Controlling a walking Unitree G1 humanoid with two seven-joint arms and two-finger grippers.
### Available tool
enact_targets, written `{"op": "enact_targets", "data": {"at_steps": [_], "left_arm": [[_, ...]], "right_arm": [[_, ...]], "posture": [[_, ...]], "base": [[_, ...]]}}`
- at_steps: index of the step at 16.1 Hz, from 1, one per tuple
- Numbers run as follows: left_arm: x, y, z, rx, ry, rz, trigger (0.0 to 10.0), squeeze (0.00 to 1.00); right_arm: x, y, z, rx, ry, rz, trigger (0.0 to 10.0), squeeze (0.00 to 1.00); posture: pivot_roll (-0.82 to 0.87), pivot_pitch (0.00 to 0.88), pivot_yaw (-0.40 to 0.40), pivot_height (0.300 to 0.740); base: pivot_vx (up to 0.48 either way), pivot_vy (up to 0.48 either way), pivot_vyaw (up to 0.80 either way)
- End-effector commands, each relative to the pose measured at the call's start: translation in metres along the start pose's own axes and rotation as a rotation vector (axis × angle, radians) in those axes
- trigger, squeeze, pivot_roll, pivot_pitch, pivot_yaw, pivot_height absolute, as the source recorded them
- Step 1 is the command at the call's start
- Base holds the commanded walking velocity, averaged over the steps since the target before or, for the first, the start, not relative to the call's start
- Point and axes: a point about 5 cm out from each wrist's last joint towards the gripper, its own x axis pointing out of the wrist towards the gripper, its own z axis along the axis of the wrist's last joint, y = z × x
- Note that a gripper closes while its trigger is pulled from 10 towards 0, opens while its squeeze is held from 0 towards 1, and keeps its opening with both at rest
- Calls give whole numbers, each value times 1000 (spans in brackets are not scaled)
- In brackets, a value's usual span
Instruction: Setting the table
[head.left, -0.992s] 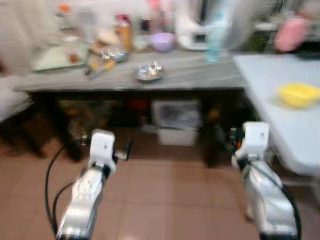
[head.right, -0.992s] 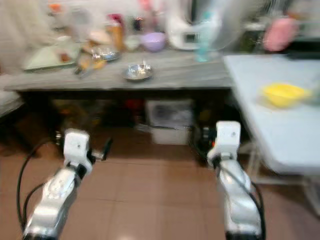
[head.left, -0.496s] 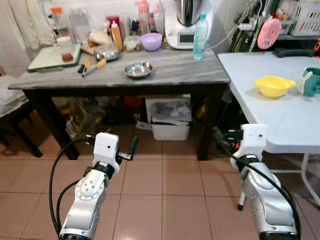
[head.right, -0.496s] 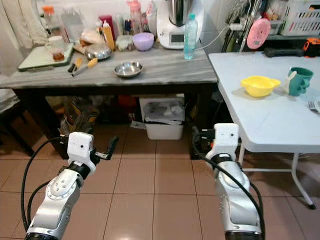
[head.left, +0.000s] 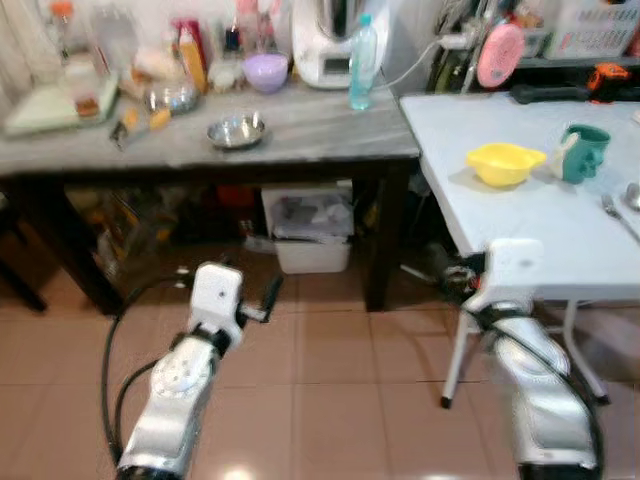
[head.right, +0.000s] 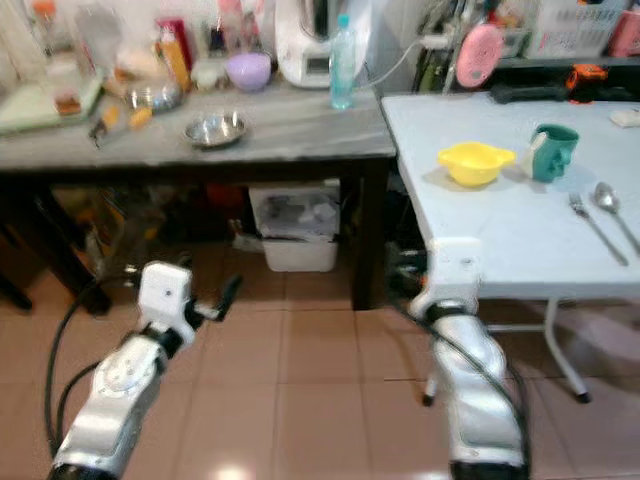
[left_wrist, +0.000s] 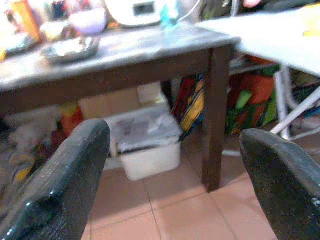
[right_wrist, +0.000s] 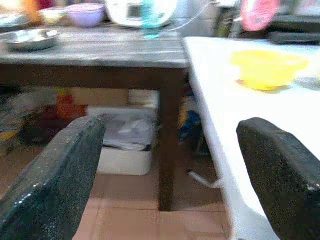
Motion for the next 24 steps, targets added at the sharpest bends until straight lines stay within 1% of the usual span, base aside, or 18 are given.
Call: {"op": "enact_targets", "data": {"at_steps": [1,5,13,14,16,17,20,22,24], "left_arm": [[3,0,5,0,-19,-8,10000,0],[4,-2,5,-1,-22,-20,10000,0],[3,3,5,7,-16,-13,10000,0],[3,3,5,8,-18,-14,10000,0],[2,3,8,-30,-43,-12,10000,0],[2,3,8,-9,-40,-18,10000,0],[1,3,7,-30,-42,-27,10000,0],[1,3,8,-29,-44,-29,10000,0],[0,2,8,-41,-48,-40,10000,0]], "right_arm": [[0,-2,2,-13,-5,-9,10000,0],[0,-3,4,-20,-9,-15,10000,0],[3,3,3,-12,-12,-9,10000,0],[3,3,3,-11,-13,-8,10000,0],[4,4,3,-9,-13,-7,10000,0],[4,4,3,-9,-14,-6,10000,0],[1,8,0,-6,-9,7,10000,0],[0,11,0,-27,-13,28,10000,0],[-1,11,0,-20,-13,25,10000,0]], "posture": [[-77,0,56,740],[-80,0,61,740],[-63,0,66,740],[-57,0,67,740],[-57,0,67,740],[-55,0,68,740],[-57,0,68,740],[-59,0,69,740],[-61,0,69,740]], "base": [[0,-480,0],[0,-480,0],[0,-480,0],[0,0,0],[0,0,0],[0,0,0],[0,0,0],[0,0,0],[268,0,0]]}}
